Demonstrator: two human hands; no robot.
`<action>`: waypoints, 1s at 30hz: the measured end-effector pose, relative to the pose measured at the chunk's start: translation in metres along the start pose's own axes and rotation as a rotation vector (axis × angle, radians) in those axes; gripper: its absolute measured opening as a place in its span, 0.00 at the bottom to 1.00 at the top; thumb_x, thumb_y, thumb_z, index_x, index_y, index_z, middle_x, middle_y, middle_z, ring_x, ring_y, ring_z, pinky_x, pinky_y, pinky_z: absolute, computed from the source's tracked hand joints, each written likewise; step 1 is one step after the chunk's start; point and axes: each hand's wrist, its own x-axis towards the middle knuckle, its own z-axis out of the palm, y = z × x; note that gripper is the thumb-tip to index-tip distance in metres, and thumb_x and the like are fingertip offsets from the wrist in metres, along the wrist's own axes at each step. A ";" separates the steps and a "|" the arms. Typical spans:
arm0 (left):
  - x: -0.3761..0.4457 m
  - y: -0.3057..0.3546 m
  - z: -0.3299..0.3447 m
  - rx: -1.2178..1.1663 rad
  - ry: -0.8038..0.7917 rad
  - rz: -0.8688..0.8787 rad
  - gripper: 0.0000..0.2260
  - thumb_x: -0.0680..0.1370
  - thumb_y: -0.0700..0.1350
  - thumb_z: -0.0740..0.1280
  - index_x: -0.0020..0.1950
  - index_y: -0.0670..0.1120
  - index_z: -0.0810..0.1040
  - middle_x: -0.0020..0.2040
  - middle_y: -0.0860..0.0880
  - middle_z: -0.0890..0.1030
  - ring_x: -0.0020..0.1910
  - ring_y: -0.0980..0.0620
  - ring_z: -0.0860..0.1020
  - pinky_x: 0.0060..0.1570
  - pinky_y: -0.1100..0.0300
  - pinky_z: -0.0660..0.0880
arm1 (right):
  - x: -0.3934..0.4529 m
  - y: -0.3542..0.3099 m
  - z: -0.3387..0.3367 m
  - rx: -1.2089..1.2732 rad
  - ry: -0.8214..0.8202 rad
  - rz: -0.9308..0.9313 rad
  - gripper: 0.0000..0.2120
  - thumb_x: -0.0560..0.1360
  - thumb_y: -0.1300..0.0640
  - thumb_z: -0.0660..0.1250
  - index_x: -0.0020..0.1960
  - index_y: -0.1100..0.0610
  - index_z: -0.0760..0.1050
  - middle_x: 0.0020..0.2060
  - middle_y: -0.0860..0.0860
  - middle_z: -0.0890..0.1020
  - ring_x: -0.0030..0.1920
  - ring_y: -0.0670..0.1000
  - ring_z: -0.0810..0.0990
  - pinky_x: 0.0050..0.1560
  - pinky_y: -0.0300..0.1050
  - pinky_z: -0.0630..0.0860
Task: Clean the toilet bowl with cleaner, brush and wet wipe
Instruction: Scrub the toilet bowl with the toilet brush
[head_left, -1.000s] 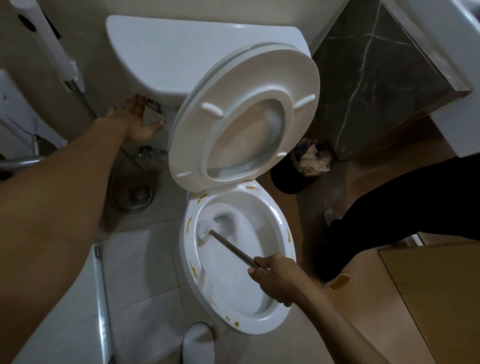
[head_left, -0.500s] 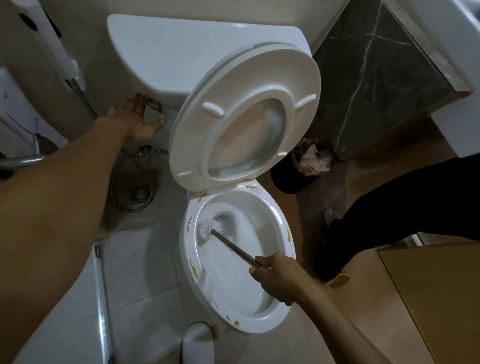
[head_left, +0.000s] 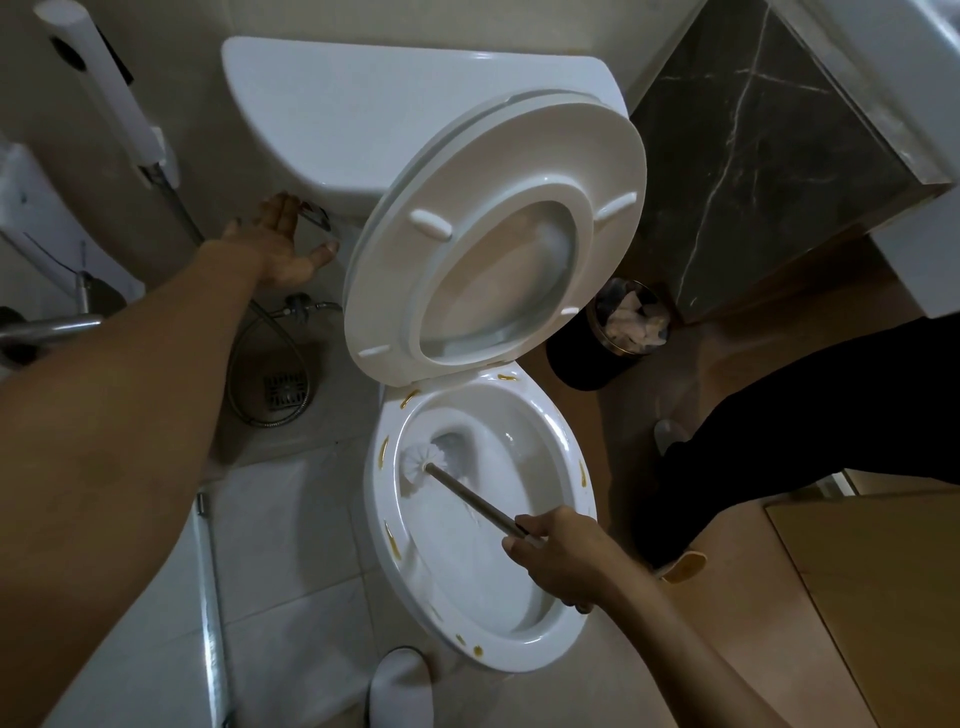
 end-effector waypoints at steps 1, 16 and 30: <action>0.000 0.000 0.000 -0.001 0.000 0.000 0.38 0.78 0.67 0.45 0.77 0.45 0.36 0.78 0.49 0.37 0.77 0.51 0.41 0.74 0.47 0.44 | 0.000 0.000 0.000 -0.001 -0.003 0.002 0.17 0.80 0.48 0.60 0.67 0.52 0.73 0.35 0.47 0.74 0.30 0.44 0.72 0.27 0.34 0.68; -0.003 0.001 0.001 0.022 0.068 0.000 0.35 0.80 0.64 0.47 0.77 0.44 0.37 0.78 0.47 0.38 0.77 0.49 0.43 0.74 0.47 0.44 | 0.000 0.007 -0.002 -0.033 0.007 0.014 0.18 0.80 0.47 0.60 0.66 0.52 0.74 0.45 0.52 0.81 0.31 0.47 0.75 0.31 0.38 0.76; -0.083 0.004 -0.010 -0.128 0.119 -0.067 0.33 0.81 0.60 0.47 0.77 0.42 0.38 0.78 0.45 0.38 0.76 0.49 0.39 0.73 0.47 0.41 | -0.030 0.022 -0.017 -0.117 0.028 -0.042 0.15 0.81 0.51 0.60 0.66 0.50 0.75 0.54 0.48 0.80 0.49 0.49 0.81 0.48 0.38 0.80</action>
